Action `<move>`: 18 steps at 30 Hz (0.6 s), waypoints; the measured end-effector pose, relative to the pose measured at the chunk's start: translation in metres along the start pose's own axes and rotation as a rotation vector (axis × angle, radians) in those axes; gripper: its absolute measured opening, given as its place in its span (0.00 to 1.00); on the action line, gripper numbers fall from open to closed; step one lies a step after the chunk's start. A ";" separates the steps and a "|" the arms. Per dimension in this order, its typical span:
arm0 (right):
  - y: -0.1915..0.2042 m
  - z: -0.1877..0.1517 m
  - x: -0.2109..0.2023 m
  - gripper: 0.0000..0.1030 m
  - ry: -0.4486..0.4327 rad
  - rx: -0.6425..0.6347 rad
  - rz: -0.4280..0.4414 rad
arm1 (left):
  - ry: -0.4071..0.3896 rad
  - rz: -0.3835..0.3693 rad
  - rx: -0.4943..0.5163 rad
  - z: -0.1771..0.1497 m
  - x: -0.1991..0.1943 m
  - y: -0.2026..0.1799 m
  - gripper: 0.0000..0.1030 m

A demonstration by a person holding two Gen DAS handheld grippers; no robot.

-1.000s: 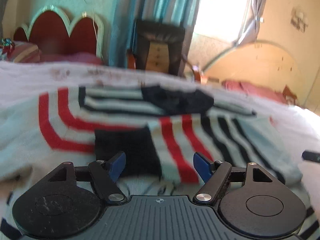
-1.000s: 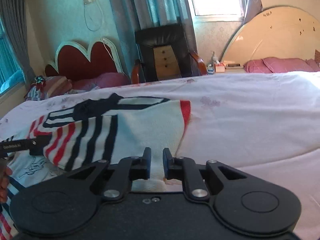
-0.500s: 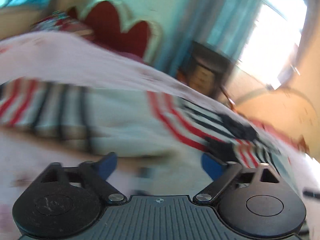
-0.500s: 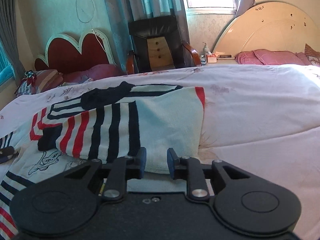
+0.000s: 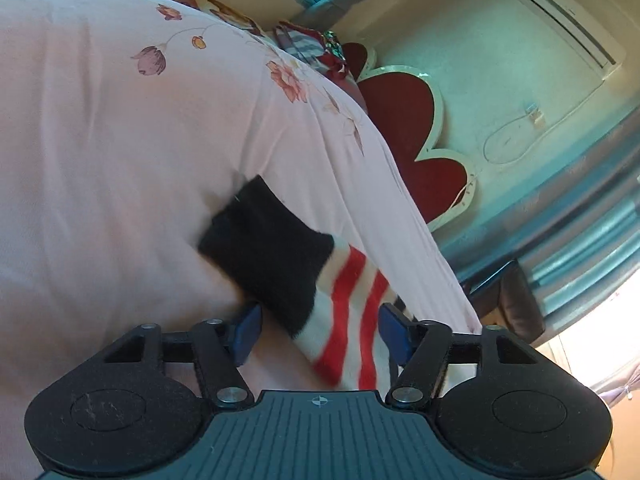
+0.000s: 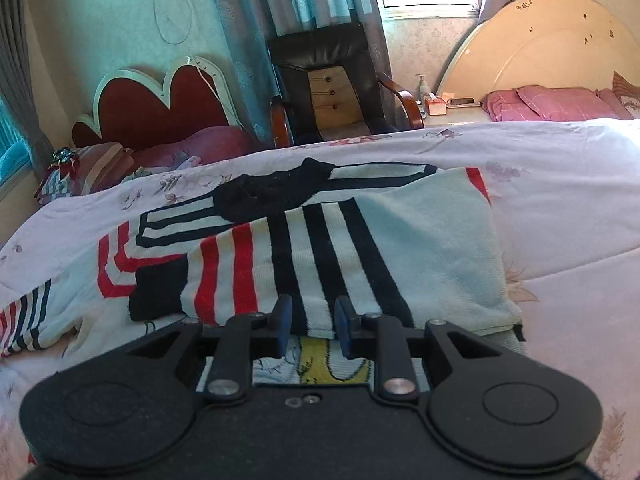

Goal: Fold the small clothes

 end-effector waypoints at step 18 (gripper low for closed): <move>-0.009 -0.002 -0.016 0.24 -0.048 0.115 -0.063 | 0.271 -0.411 0.711 -0.136 0.060 -0.266 0.05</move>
Point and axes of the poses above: each gripper's, at about its wrist camera, not at the fingertips, and x roughly the way its jaws point, y to its left, z to its top, the point moved 1 cm from there along x, roughly the way its jaws point, and after that the axes turned 4 degrees about y, right-handed, at the moved point
